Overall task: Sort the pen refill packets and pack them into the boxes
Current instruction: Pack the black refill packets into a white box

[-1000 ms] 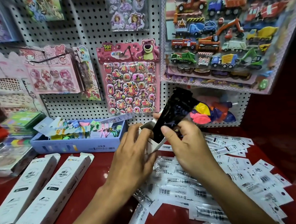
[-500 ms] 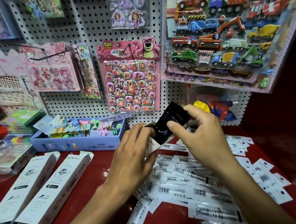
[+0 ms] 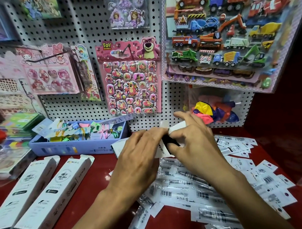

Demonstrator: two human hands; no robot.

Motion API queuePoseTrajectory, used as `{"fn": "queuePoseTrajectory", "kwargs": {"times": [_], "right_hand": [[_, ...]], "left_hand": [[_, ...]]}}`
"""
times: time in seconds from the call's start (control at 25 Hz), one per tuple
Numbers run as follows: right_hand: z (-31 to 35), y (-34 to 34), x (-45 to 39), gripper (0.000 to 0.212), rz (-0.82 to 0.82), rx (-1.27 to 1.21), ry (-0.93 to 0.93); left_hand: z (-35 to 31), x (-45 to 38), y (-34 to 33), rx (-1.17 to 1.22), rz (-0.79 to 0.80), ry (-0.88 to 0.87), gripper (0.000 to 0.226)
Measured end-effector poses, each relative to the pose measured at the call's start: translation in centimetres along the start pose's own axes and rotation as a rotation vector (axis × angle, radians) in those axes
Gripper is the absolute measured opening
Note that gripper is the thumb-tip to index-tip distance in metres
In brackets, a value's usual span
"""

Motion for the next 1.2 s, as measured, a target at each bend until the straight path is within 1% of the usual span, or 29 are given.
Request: {"fn": "queuePoseTrajectory", "kwargs": {"times": [0.08, 0.12, 0.16, 0.2, 0.24, 0.28, 0.36, 0.44, 0.52, 0.56, 0.6, 0.64, 0.72, 0.76, 0.8, 0.84, 0.92, 0.96, 1.04, 1.12, 1.2], "right_hand": [[-0.3, -0.2, 0.0, 0.011, 0.039, -0.088, -0.009], [-0.5, -0.1, 0.0, 0.012, 0.003, -0.17, -0.017], [-0.7, 0.0, 0.0, 0.011, -0.067, -0.228, -0.032], [-1.0, 0.0, 0.0, 0.011, -0.133, -0.24, -0.046], [-1.4, -0.2, -0.1, 0.01, -0.159, -0.23, -0.059], [-1.7, -0.6, 0.0, 0.01, -0.149, -0.216, -0.064], [-2.3, -1.7, 0.1, 0.013, -0.115, -0.155, -0.033], [-3.0, -2.7, 0.1, 0.019, -0.052, -0.158, 0.01], [-3.5, -3.7, 0.0, 0.027, 0.086, -0.311, 0.026], [-3.7, -4.1, 0.1, 0.025, 0.155, -0.434, -0.008], [-4.0, -4.5, 0.1, 0.021, 0.195, -0.552, -0.068], [-4.4, -4.9, -0.1, 0.018, 0.178, -0.603, -0.134], [-5.5, -5.4, -0.8, 0.018, 0.035, -0.505, -0.225], [-6.1, -5.5, -1.3, 0.019, -0.012, -0.435, -0.233], [-6.7, -5.5, -1.8, 0.018, -0.024, -0.375, -0.231], [-7.4, -5.4, -2.5, 0.017, -0.018, -0.289, -0.226], [-9.1, -5.5, -4.2, 0.021, 0.007, -0.03, -0.215], [-10.1, -5.7, -5.2, 0.025, 0.037, 0.114, -0.21], [-11.7, -6.4, -7.2, 0.034, 0.153, 0.336, -0.222], [-13.2, -7.3, -9.0, 0.049, 0.313, 0.403, -0.269], [-14.2, -7.8, -10.2, 0.059, 0.448, 0.383, -0.332]], "left_hand": [[-0.1, 0.1, -0.2, -0.029, 0.041, 0.018, 0.088], [0.1, 0.0, -0.2, -0.027, 0.055, 0.037, 0.088], [0.2, -0.1, -0.3, -0.018, 0.066, 0.046, 0.088], [0.3, 0.0, -0.4, -0.009, 0.081, 0.039, 0.088], [0.3, 0.0, -0.6, -0.007, 0.102, 0.024, 0.088], [0.3, 0.2, -0.8, -0.012, 0.129, 0.008, 0.09], [0.5, 0.5, -1.4, -0.037, 0.174, -0.008, 0.094], [1.0, 0.6, -1.5, 0.003, 0.179, -0.025, 0.095], [1.6, 0.7, -1.6, 0.073, 0.18, -0.063, 0.089], [1.8, 0.7, -1.7, 0.076, 0.193, -0.074, 0.087], [1.9, 0.7, -2.1, 0.055, 0.227, -0.058, 0.087], [2.2, 0.7, -2.5, 0.021, 0.275, -0.01, 0.087], [3.3, 0.5, -3.7, -0.066, 0.404, 0.14, 0.089], [4.1, 0.4, -4.1, -0.115, 0.467, 0.213, 0.089], [4.9, 0.3, -4.5, -0.136, 0.502, 0.272, 0.088], [5.7, 0.1, -4.9, -0.13, 0.5, 0.315, 0.086], [7.2, 0.1, -5.9, -0.093, 0.476, 0.376, 0.08], [7.6, 0.1, -6.4, -0.081, 0.474, 0.396, 0.076], [8.2, 0.4, -7.3, -0.084, 0.428, 0.399, 0.064], [8.7, 0.5, -7.8, -0.11, 0.361, 0.39, 0.055], [9.0, 0.5, -7.9, -0.137, 0.319, 0.384, 0.055]]}}
Point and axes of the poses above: each hand's wrist, its own x-axis away from the middle knuckle, its own y-axis out of the back of the hand, z = x × y, the point moved 2 cm from there along -x, towards the middle knuckle
